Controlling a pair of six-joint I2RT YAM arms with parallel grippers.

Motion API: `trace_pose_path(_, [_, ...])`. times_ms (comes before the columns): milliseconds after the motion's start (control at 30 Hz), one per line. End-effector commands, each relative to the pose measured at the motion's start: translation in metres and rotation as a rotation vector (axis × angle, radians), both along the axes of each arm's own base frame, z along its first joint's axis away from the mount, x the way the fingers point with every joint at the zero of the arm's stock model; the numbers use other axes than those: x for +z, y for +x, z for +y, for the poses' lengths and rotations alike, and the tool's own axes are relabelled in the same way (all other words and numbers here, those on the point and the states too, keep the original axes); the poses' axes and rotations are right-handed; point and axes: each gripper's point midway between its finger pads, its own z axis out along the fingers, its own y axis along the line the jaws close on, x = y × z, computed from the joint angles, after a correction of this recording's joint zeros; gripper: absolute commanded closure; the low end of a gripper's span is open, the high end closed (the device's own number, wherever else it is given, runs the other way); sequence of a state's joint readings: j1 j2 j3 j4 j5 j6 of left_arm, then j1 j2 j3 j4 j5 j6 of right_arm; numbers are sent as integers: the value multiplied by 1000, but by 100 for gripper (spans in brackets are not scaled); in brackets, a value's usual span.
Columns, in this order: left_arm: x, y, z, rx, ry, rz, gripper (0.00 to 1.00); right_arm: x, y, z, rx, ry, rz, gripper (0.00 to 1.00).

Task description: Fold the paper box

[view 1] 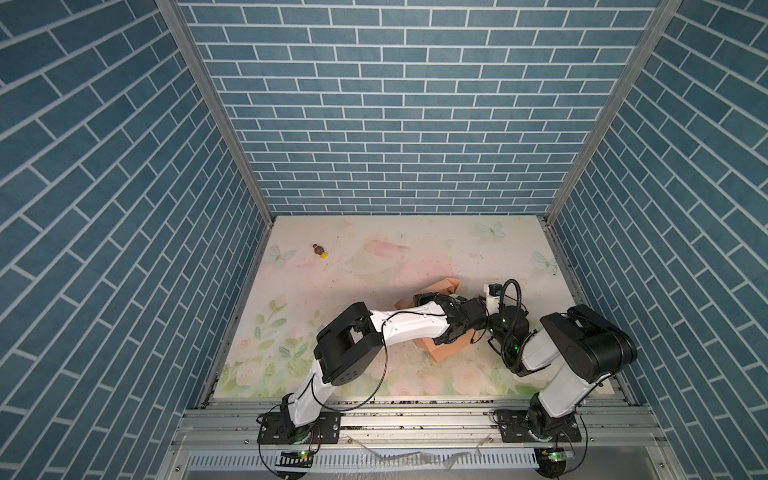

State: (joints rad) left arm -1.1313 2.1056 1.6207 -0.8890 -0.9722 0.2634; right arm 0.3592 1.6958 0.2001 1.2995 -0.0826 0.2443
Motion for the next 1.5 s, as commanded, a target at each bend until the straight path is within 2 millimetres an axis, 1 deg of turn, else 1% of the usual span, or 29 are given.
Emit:
trace_pose_path(0, [3,-6,4,-18,23,16,94,15,21,-3,-39,50,-12,46])
trace_pose_path(33, [3,-7,4,-19,23,17,94,15,25,-3,-36,52,9,46])
trace_pose_path(167, [4,-7,4,-19,23,16,94,17,43,10,25,53,118,46])
trace_pose_path(267, [4,-9,3,-23,23,15,94,14,53,18,72,62,200,46])
trace_pose_path(400, [6,-10,2,-29,22,11,94,12,68,21,101,98,270,46])
trace_pose_path(533, [6,-12,1,-33,25,10,94,15,77,32,144,136,344,46])
trace_pose_path(600, [6,-11,1,-32,25,8,94,18,78,37,160,146,371,47])
trace_pose_path(733, [5,-11,0,-34,30,8,94,22,67,42,176,139,402,47])
trace_pose_path(833, [3,-11,0,-36,36,11,94,19,55,46,184,112,426,48])
trace_pose_path(1100, [1,-11,-1,-36,35,13,94,19,31,42,170,104,426,49])
trace_pose_path(1300, [2,-11,-1,-35,35,12,94,24,19,36,154,98,380,49])
trace_pose_path(1467, [4,-11,-1,-35,24,11,94,26,9,42,215,123,309,50])
